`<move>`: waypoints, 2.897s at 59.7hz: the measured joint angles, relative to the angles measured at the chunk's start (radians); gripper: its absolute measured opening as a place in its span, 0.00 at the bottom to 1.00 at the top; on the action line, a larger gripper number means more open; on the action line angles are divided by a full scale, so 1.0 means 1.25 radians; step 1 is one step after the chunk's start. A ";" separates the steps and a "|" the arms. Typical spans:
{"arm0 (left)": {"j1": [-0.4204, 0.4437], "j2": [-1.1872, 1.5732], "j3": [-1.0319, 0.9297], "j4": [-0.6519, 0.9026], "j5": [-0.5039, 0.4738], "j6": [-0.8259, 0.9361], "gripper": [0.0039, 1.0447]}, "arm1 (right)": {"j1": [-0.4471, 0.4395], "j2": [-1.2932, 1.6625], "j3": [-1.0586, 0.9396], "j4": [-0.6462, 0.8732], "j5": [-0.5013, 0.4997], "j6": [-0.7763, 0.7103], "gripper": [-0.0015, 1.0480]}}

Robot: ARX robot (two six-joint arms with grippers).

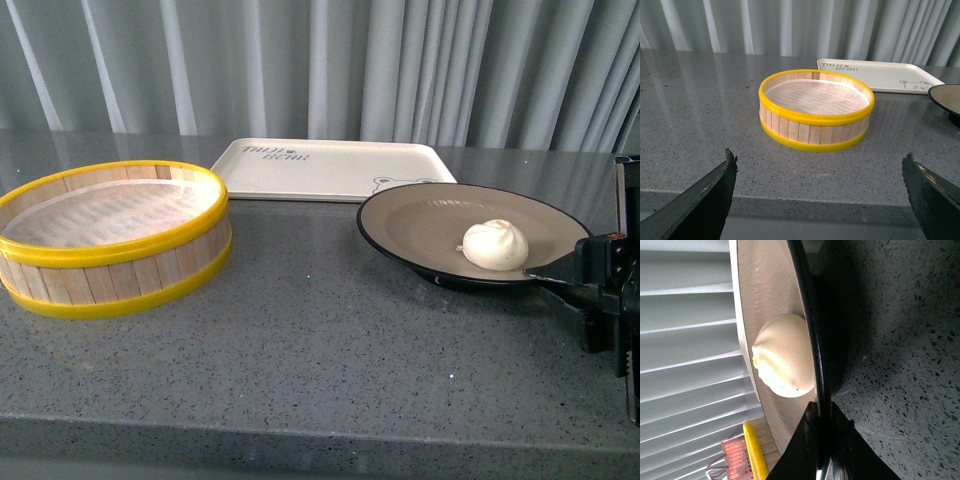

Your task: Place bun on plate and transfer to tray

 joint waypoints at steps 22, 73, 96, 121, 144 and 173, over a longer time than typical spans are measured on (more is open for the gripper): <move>0.000 0.000 0.000 0.000 0.000 0.000 0.94 | -0.028 -0.029 -0.023 0.042 -0.023 -0.107 0.03; 0.000 0.000 0.000 0.000 0.000 0.000 0.94 | -0.092 0.092 0.320 -0.033 -0.143 -0.083 0.03; 0.000 0.000 0.000 0.000 0.000 0.000 0.94 | -0.089 0.283 0.517 -0.087 -0.138 -0.080 0.03; 0.000 0.000 0.000 0.000 0.000 0.000 0.94 | -0.074 0.428 0.733 -0.191 -0.143 -0.099 0.03; 0.000 0.000 0.000 0.000 0.000 0.000 0.94 | -0.024 0.526 0.882 -0.254 -0.152 -0.117 0.03; 0.000 0.000 0.000 0.000 0.000 0.000 0.94 | -0.014 0.560 0.924 -0.263 -0.152 -0.116 0.03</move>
